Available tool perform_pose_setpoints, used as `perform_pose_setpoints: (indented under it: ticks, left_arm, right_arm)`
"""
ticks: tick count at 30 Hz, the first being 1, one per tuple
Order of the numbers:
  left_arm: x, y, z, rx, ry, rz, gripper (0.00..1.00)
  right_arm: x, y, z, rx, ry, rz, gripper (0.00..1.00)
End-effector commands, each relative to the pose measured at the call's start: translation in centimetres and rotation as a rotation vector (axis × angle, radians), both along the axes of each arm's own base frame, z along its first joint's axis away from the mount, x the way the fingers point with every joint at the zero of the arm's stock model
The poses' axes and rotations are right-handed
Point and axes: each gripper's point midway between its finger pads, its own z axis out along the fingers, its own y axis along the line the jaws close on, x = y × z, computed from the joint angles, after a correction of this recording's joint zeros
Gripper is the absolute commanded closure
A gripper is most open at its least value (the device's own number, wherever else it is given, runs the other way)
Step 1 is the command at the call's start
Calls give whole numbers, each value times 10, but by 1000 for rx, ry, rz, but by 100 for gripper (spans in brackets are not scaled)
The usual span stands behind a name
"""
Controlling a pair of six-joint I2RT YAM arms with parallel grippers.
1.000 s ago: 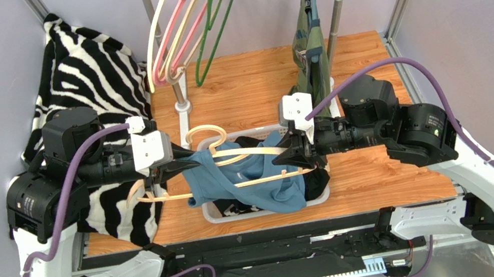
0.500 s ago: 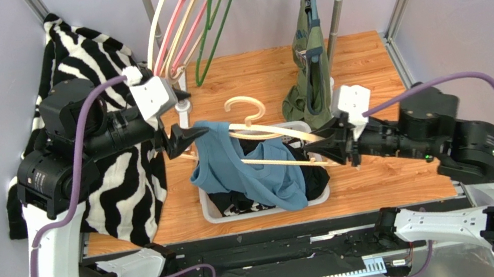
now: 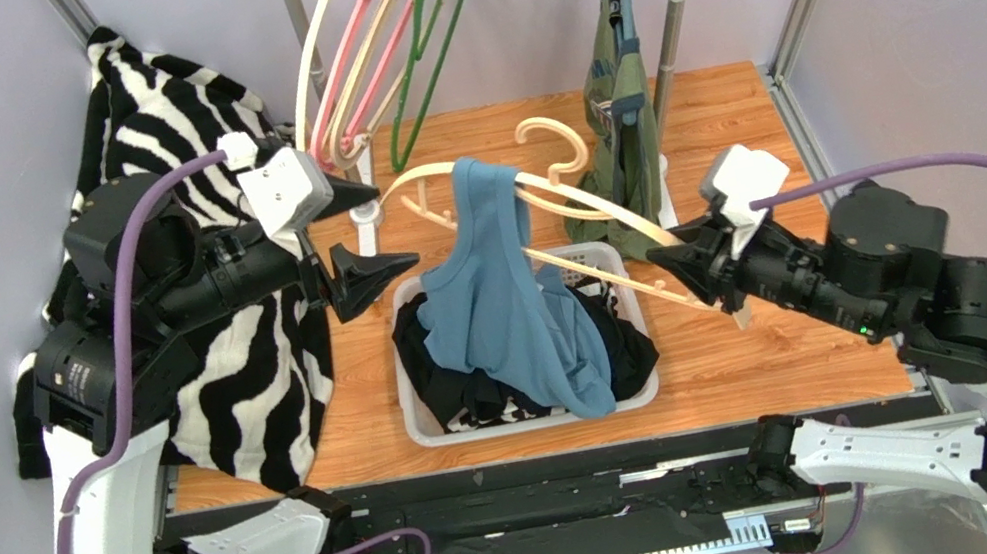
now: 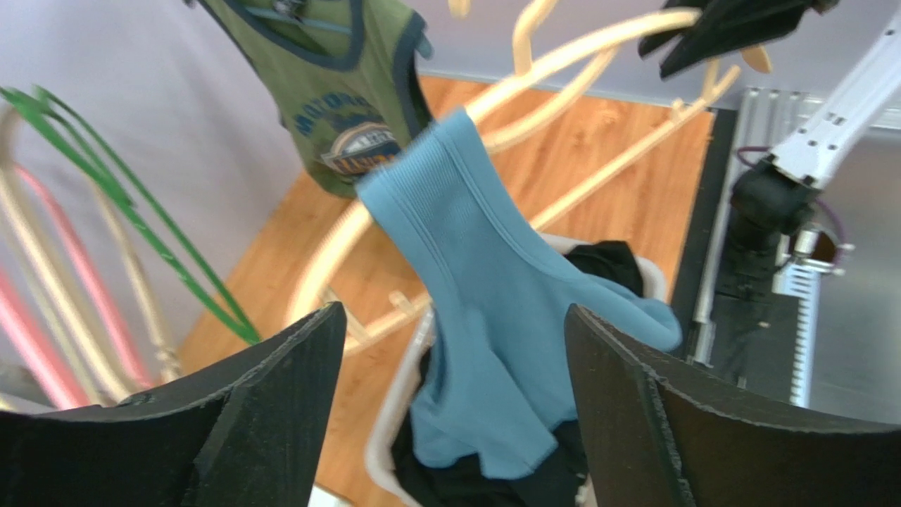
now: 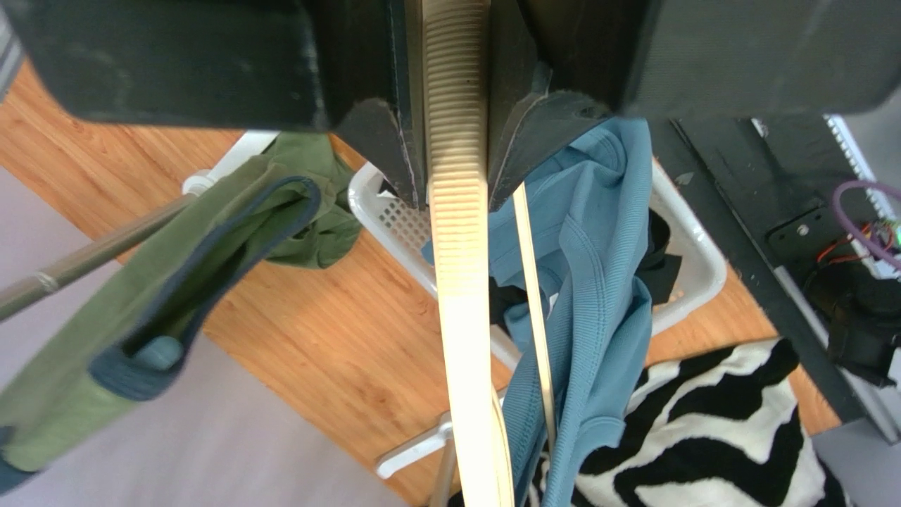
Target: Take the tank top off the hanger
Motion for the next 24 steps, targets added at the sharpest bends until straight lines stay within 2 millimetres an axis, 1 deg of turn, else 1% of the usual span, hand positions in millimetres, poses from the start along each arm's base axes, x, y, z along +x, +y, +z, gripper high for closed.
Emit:
perform_pose_setpoints:
  ticks: [1,2,3,5,9,10,11,13,14,18,19,21,22,24]
  left_arm:
    - [1,-11,-19,-30,121,-22,20]
    - [6,-13,-29,-31,171,-4,21]
    - [8,-15,-31,-36,182,-4,23]
    - [12,-19,-40,-40,226,4,24]
    - [19,-30,-43,-51,272,-23,11]
    - [23,-36,-47,-42,294,-35,8]
    - [22,-38,-45,-44,295,-54,5]
    - [28,-49,-52,-19,301,-73,3]
    - [32,-50,-52,-13,293,-62,2]
    - [38,-65,-58,12,300,-87,2]
    - [38,-67,-54,6,294,-92,2]
    - [39,-72,-54,8,294,-101,8]
    - [39,-72,-51,4,291,-105,18]
    - [39,-73,-50,4,283,-109,33]
  right_arm:
    - [4,-12,49,179,-123,-58,100]
    - [4,-11,48,174,-118,-53,100]
    - [4,-10,48,169,-113,-50,100]
    - [3,-7,46,165,-105,-38,100]
    - [0,-3,44,181,-94,-16,100]
    - [-1,-2,42,176,-86,-7,100]
    - [-2,-1,40,173,-80,-4,100]
    - [-2,1,36,163,-63,-1,100]
    - [-2,1,35,161,-58,0,100]
    - [-7,-1,36,172,-56,11,100]
    - [-8,-1,36,173,-55,17,100]
    - [-8,0,35,165,-47,22,100]
    - [-8,1,34,160,-39,24,100]
    - [-8,3,31,148,-30,25,100]
